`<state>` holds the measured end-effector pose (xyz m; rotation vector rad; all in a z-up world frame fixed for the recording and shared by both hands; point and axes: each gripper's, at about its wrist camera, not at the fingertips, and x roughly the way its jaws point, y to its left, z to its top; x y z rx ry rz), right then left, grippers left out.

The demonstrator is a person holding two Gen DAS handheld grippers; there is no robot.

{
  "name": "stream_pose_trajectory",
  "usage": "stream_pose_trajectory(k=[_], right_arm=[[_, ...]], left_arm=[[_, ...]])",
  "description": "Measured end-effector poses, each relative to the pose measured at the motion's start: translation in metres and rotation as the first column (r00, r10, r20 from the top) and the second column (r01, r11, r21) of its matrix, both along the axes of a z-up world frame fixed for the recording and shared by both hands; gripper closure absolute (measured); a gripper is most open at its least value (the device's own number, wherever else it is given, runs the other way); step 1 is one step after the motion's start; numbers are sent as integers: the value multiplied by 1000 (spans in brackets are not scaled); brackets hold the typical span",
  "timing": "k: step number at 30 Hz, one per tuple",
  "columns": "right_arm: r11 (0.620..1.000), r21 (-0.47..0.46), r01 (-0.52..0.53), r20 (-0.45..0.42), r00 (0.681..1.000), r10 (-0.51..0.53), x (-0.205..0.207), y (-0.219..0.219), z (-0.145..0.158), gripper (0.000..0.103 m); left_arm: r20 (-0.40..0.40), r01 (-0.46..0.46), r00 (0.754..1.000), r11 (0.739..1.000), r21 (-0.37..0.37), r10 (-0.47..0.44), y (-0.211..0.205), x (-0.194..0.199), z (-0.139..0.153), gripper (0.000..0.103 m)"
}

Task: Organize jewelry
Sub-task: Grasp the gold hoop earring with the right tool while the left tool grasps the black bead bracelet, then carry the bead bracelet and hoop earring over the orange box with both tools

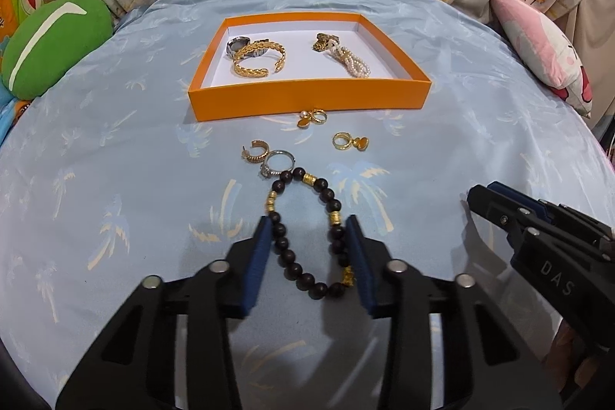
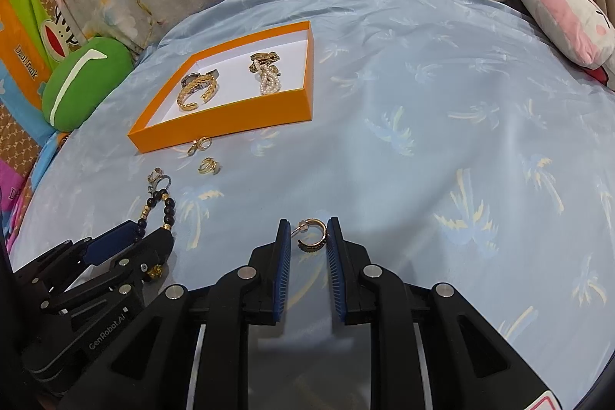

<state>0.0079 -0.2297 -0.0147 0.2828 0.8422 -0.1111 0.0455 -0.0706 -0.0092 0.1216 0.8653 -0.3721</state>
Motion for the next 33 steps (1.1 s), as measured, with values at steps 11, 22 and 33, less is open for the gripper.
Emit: stream_pose_trajectory(k=[11,22,33], right_arm=[[1000,10,-6,7,1000,5,-3,1,3,85],[1000,16,-18,30,999,17,-8,4,12,85],[999,-4,-42,79,996,42,2,8,33,85]], left_arm=[[-54,16,998,994,-104,-22,14,1,1,88],[-36,33,999,989,-143,-38,27,-14,14,89],[26,11,1000,987,-158,-7,34,-4,47,89]])
